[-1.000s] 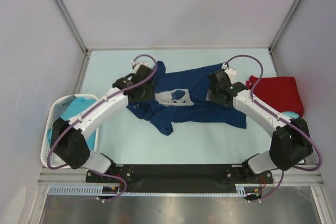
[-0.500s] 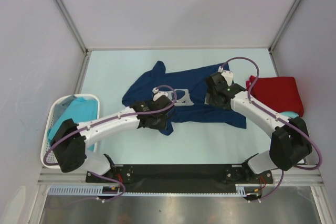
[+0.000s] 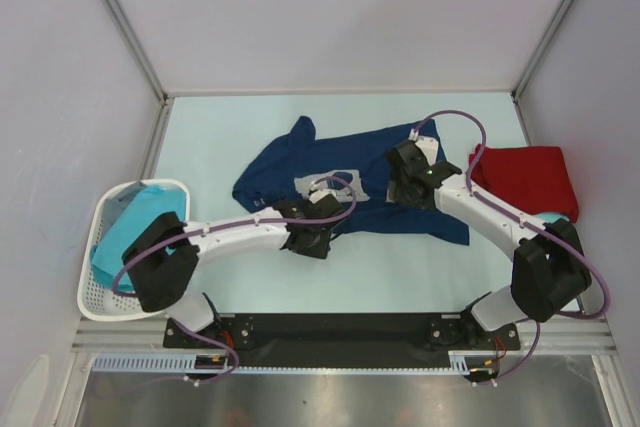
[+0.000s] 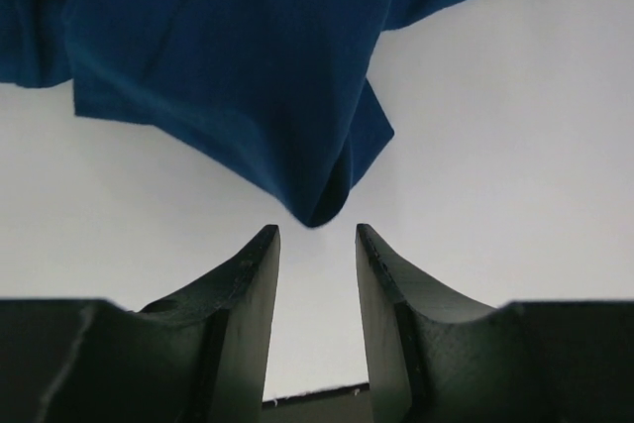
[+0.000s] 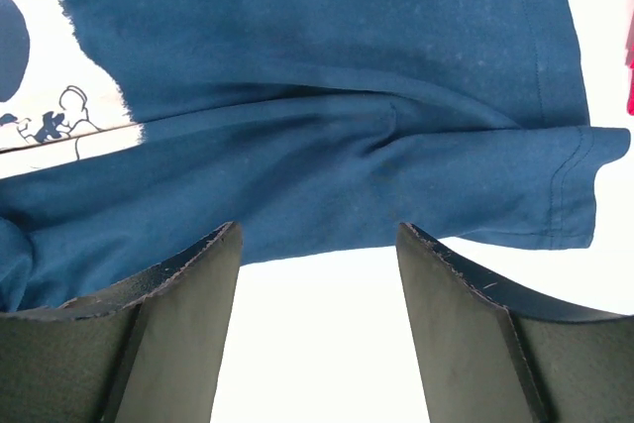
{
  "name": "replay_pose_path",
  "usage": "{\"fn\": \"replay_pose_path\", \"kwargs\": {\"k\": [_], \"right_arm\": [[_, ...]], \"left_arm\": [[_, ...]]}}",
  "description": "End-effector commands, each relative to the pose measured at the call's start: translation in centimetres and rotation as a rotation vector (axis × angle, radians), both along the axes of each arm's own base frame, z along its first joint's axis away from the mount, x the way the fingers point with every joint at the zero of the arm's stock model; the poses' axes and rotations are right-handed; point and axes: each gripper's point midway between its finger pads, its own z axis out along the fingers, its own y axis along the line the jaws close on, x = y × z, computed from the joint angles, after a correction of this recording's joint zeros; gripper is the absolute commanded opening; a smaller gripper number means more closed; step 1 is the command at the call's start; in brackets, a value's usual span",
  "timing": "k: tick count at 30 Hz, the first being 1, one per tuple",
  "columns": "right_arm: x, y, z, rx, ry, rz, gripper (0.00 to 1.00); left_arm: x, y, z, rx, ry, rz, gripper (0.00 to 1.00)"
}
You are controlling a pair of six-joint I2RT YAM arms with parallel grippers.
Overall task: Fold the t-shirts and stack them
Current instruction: Flatten out the tshirt
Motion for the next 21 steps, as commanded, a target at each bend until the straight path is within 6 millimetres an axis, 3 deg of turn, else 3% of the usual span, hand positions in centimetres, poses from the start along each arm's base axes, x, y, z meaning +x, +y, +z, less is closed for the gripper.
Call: {"fn": "replay_pose_path", "kwargs": {"k": [1, 3, 6, 10, 13, 21], "right_arm": [[0.5, -0.2, 1.1, -0.018, -0.040, 0.001, 0.69], [0.5, -0.4, 1.4, -0.020, -0.048, 0.001, 0.69], [0.5, -0.6, 1.6, -0.021, -0.056, -0.001, 0.68], [0.4, -0.7, 1.5, -0.025, -0.054, 0.005, 0.66], [0.4, -0.6, 1.3, -0.022, -0.050, 0.007, 0.65], [1.2, -0.1, -0.5, -0.005, -0.021, -0.011, 0.63]], "left_arm": [[1.3, -2.1, -0.5, -0.009, -0.022, -0.024, 0.41], [1.8, -2.5, -0.3, -0.011, -0.034, -0.024, 0.40], [2.2, -2.7, 0.0, -0.007, -0.049, -0.020, 0.28], [2.0, -2.0, 0.4, -0.002, -0.050, -0.001, 0.02], [0.9, -1.1, 0.8, -0.005, -0.020, 0.014, 0.00], [-4.7, 3.5, 2.1, -0.010, 0.068, 0.057, 0.00]]}}
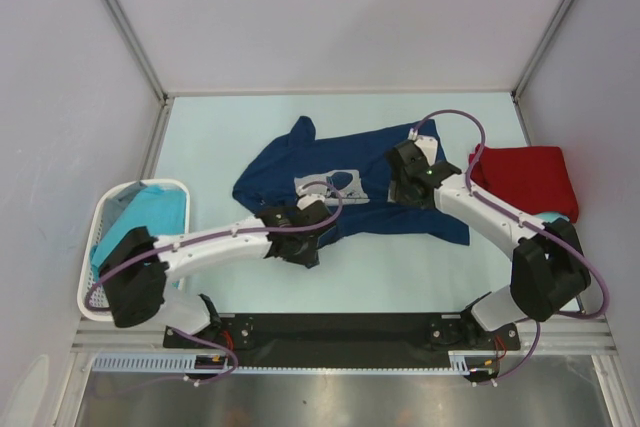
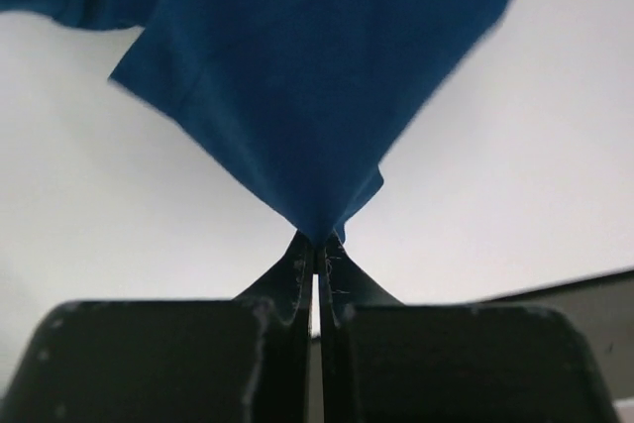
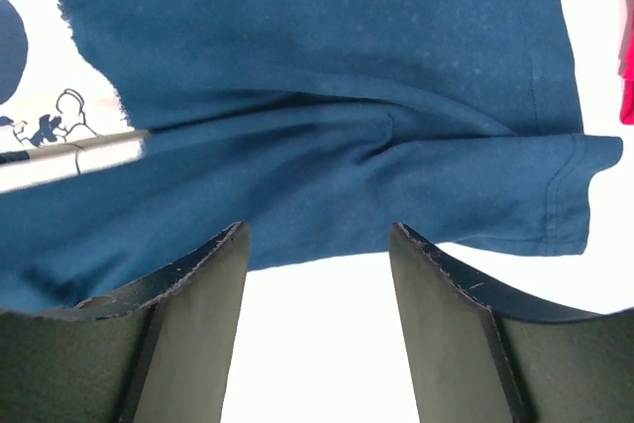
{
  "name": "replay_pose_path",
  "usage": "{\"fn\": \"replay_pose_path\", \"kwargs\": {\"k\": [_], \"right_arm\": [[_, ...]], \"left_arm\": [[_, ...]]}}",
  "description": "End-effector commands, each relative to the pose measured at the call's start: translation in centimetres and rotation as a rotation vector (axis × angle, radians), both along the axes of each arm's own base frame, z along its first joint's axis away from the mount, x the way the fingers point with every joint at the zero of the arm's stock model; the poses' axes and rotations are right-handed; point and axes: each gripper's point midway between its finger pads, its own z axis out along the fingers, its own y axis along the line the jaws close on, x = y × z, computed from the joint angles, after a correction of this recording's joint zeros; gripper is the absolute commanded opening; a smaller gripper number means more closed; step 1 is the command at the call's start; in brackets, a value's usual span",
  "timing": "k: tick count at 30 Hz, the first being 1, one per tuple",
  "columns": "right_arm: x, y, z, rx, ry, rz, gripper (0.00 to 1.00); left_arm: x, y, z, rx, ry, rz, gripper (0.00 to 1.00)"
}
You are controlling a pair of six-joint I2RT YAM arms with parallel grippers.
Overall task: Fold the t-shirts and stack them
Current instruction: Flatten out the tshirt
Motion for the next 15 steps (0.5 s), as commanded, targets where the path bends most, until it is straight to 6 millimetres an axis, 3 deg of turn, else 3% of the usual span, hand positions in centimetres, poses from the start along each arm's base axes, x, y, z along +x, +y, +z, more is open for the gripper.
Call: {"fn": "replay_pose_path", "kwargs": {"k": [1, 8, 15], "right_arm": [[1.0, 0.4, -1.0, 0.009, -0.004, -0.019, 0.63], [3.1, 2.3, -2.6, 0.039, 0.017, -0.020, 0.61], [4.6, 3.7, -1.6, 0.060, -0.002, -0.015, 0.61]], "left_arm": [[-3.3, 2.4, 1.4, -0.014, 0.053, 0.050, 0.00], [-6.1, 5.6, 1.6, 0.025, 0.111, 0.070, 0.00], [-8.6, 8.1, 1.2, 0.047, 0.180, 0.083, 0.00]]}}
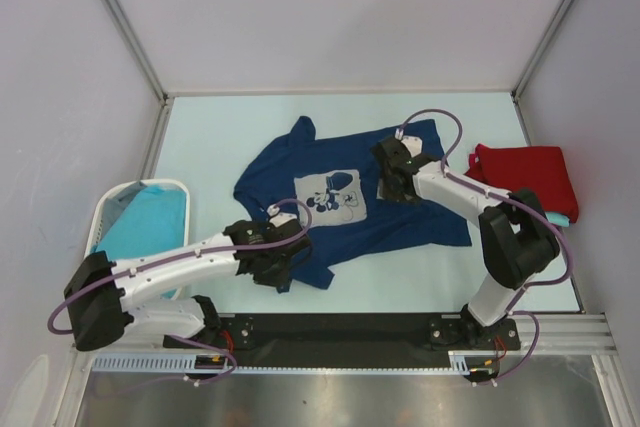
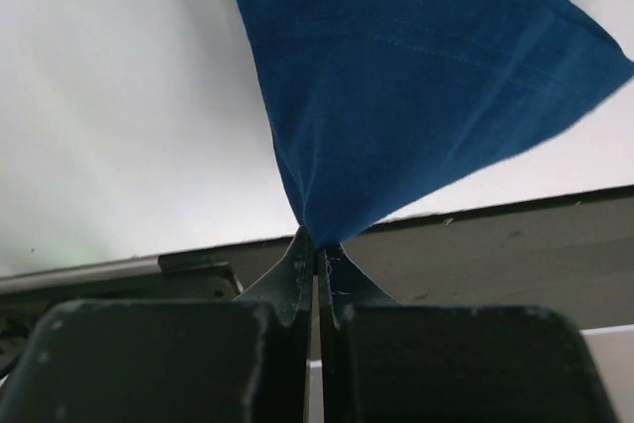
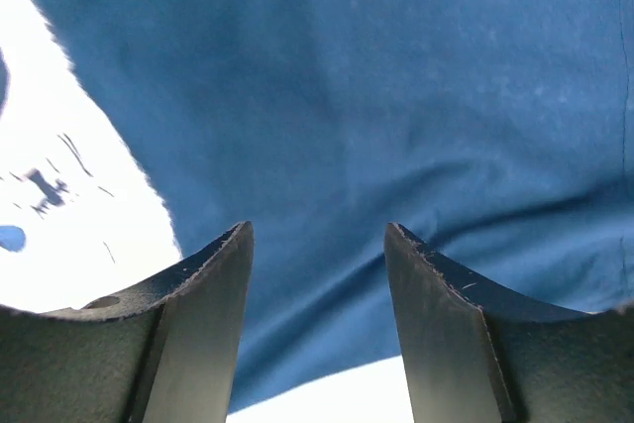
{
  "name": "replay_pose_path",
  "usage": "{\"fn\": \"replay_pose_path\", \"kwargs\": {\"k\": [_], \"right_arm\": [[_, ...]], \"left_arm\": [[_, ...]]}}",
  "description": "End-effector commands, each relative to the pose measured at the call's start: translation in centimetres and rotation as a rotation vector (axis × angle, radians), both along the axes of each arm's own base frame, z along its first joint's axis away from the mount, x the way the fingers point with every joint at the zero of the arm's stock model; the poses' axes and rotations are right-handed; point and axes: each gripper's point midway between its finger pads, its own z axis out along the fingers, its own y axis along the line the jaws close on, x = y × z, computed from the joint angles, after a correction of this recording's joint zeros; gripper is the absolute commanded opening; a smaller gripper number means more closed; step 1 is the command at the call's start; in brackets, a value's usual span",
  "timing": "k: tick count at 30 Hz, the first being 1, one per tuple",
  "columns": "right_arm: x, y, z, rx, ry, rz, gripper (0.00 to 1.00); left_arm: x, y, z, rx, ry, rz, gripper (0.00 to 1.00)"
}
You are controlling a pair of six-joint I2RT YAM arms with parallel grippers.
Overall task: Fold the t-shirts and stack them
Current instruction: Flatten out the tshirt
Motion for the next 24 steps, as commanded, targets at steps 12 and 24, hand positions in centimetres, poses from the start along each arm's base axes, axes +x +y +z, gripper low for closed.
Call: {"fn": "replay_pose_path", "kwargs": {"k": [12, 24], "right_arm": [[1.9, 1.9, 2.2, 0.051, -0.078, -0.025, 0.61], [3.1, 1.9, 3.6, 0.023, -0.122, 0.000, 0.60]], "left_arm": [[-3.6, 5.2, 1.4, 0.058, 0.054, 0.042, 0.23], [7.2, -1.2, 8.6, -0.056, -0.339, 0.020, 0.68]]}}
